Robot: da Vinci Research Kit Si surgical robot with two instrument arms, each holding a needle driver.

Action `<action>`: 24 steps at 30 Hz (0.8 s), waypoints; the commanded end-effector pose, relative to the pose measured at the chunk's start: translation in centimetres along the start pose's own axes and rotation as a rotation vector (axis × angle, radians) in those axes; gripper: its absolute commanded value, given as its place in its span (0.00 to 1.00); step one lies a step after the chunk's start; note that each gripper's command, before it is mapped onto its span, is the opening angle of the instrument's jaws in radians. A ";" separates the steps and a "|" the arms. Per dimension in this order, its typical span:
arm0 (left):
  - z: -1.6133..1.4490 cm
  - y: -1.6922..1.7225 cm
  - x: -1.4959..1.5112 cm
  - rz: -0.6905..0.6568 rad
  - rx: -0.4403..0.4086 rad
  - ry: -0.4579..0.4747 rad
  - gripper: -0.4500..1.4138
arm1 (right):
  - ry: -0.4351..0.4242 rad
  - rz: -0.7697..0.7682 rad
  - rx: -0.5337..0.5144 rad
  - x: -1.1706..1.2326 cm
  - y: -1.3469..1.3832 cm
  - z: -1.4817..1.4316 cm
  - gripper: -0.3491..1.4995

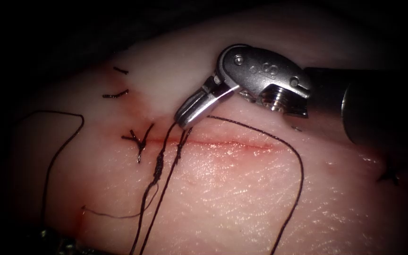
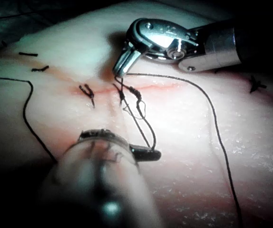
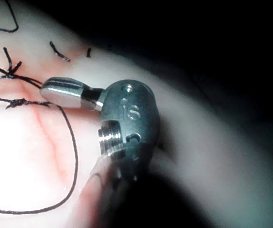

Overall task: Wound Closure
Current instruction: Move the right arm up and the left arm down to tighten the knot.

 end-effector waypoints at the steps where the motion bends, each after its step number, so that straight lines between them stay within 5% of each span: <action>1: 0.07 -0.02 0.07 0.002 -0.007 0.001 0.00 | -0.002 -0.011 -0.008 0.05 0.16 0.04 0.00; 16: 0.10 -0.01 -0.03 0.016 -0.035 -0.010 0.00 | -0.066 -0.053 -0.208 0.03 0.40 -0.26 0.00; 24: -0.05 -0.21 0.61 -0.043 -0.057 0.103 0.00 | 0.055 -0.039 -0.250 0.33 0.01 -0.12 0.00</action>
